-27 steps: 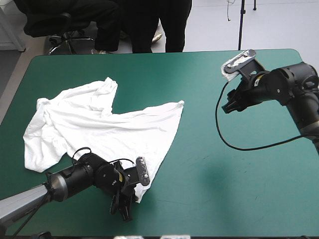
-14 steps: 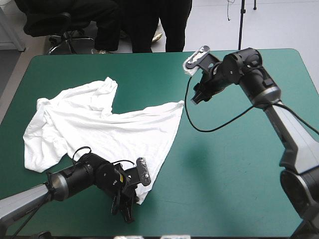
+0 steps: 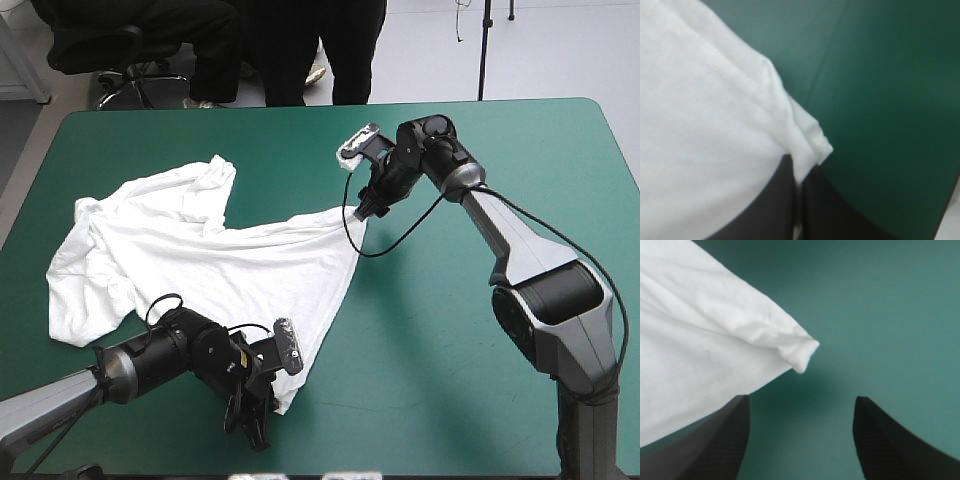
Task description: Fold the cloth
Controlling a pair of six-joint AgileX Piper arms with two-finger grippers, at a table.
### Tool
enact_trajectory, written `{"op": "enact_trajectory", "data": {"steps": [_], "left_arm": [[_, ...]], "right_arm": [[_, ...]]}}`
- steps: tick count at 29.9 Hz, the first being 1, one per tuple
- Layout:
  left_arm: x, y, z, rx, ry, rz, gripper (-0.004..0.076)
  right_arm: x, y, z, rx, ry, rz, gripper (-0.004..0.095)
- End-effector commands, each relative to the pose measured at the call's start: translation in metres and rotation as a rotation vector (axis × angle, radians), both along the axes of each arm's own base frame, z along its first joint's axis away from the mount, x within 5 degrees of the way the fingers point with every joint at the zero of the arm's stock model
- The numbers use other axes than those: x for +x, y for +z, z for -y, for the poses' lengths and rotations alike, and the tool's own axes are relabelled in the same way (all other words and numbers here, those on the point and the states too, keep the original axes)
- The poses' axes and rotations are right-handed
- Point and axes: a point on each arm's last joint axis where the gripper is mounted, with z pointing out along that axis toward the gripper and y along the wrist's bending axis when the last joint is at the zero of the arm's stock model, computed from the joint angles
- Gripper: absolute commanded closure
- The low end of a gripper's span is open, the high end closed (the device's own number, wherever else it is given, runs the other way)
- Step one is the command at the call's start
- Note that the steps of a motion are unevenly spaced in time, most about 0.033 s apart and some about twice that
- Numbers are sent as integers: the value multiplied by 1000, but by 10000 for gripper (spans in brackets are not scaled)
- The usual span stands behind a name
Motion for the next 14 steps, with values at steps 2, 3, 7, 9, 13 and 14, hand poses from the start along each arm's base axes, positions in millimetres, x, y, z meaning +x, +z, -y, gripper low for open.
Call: {"op": "enact_trajectory", "data": {"steps": [2,3,7,9,13,14], "left_arm": [[-10,1,0,11,-2,-89,741],[-10,1,0,12,6,-92,741],[-10,1,0,11,8,-93,741],[-10,1,0,11,8,-93,741],[-10,1,0,11,8,-93,741],[-10,1,0,11,11,-94,741]], "right_arm": [[4,20,-5,74,14,80,331],[7,17,-7,84,13,75,331],[16,12,-13,118,8,91,331],[19,8,-15,118,8,89,331],[25,-9,-18,113,11,57,331],[26,-14,-19,114,11,46,331]]}}
